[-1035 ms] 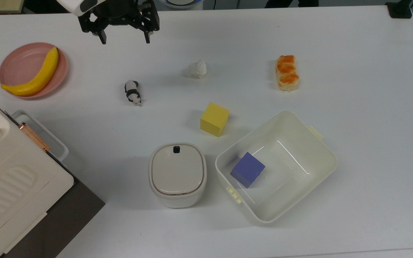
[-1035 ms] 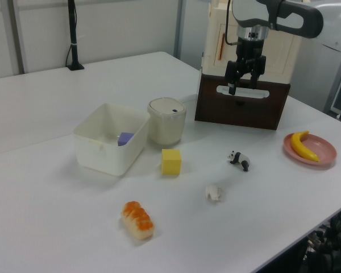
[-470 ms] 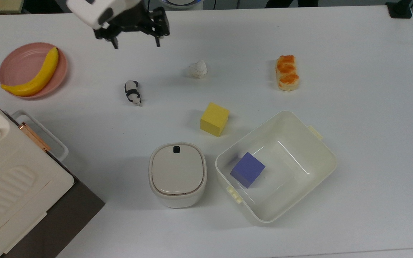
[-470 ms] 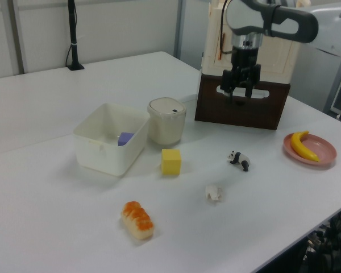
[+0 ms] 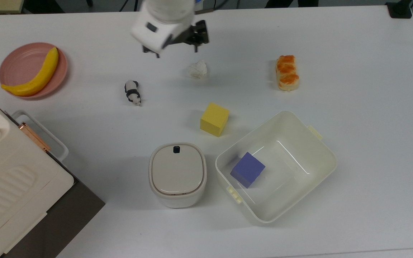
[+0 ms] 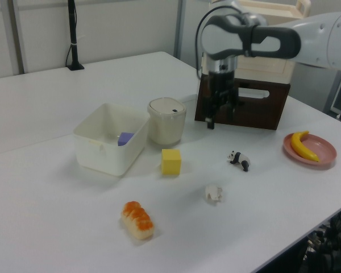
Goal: Put the bread in the basket
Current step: 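Move the open gripper over the orange sushi piece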
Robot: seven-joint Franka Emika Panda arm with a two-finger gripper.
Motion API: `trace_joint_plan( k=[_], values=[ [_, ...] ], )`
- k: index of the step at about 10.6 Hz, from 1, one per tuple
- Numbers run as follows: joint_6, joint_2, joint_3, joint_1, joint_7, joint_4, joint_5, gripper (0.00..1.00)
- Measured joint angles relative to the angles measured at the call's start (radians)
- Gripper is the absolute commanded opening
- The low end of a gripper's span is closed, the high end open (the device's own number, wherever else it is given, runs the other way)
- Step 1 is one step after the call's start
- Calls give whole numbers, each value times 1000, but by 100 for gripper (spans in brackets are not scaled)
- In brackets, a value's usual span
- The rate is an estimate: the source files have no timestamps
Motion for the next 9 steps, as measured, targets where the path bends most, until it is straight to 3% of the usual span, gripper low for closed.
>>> trace_joint_plan(
  k=[5, 9],
  values=[
    [79, -1, 2, 174, 117, -44, 1, 100],
    [80, 37, 5, 337, 293, -57, 21, 100]
  ],
)
